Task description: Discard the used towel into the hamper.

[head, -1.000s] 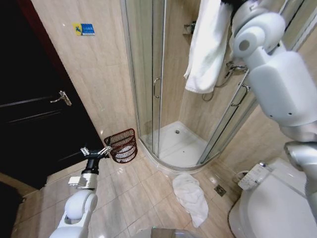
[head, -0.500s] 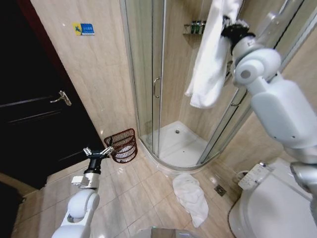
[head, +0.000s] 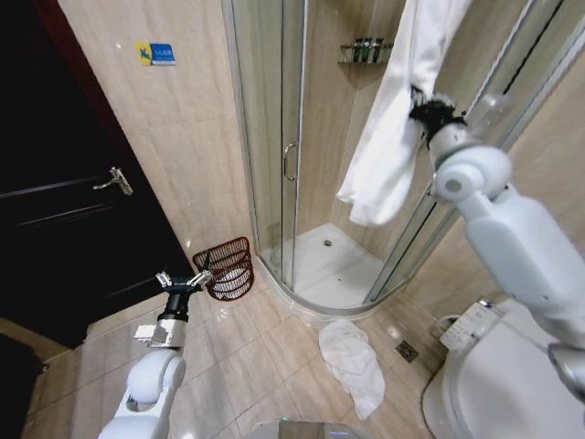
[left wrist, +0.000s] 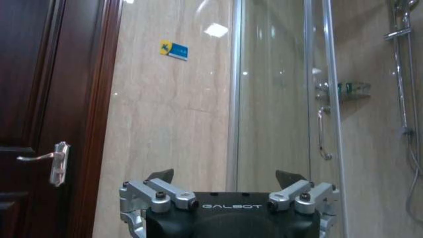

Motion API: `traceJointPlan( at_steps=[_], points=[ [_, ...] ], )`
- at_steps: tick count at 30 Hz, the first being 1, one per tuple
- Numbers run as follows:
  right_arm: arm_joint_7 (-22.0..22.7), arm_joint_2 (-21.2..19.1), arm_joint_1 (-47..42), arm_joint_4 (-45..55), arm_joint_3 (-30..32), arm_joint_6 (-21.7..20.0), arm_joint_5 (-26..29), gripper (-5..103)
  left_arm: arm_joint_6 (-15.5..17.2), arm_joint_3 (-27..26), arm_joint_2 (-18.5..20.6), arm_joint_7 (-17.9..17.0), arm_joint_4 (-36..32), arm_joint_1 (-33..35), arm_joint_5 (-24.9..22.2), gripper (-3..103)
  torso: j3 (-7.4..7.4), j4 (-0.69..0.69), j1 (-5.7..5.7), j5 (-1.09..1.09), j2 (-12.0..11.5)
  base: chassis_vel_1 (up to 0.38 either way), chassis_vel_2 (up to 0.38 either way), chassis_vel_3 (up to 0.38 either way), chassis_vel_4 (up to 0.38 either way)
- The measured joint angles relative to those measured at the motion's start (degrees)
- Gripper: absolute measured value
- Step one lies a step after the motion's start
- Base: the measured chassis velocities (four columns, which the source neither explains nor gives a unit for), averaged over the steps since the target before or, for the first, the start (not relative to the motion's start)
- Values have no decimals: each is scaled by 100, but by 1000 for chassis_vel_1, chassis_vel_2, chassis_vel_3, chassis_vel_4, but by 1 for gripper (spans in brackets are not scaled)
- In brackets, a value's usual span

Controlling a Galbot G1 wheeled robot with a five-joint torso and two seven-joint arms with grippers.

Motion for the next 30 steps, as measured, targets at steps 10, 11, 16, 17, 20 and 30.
traceJointPlan(
  at_steps=[10,11,16,17,20,30],
  points=[
    [-245,-147,-1760,518,1238,23,-207,10,-3,134,-7,-3,-64,28,106,100,0,1,0,1,0,0,0,0,0],
    [-311,-140,-2102,606,1530,29,-260,10,-3,159,-3,-7,-74,29,125,100,1,1,0,4,0,0,0,0,0],
    [-505,-41,-3254,901,2308,177,-568,10,17,261,-17,-16,-86,13,202,100,0,-2,0,2,0,0,0,0,0],
    [-504,31,-3480,974,2380,219,-681,10,20,295,-23,-16,-87,15,232,100,0,-1,0,1,0,0,0,0,0],
    [-452,193,-3766,1084,2438,255,-864,10,21,348,-35,-18,-87,23,268,100,-1,0,-1,-1,1,0,0,0,0],
    [-336,1442,-5014,1661,2614,331,-1781,10,13,410,-33,-19,-153,95,282,100,0,0,0,-1,0,0,0,0,0]
  ],
)
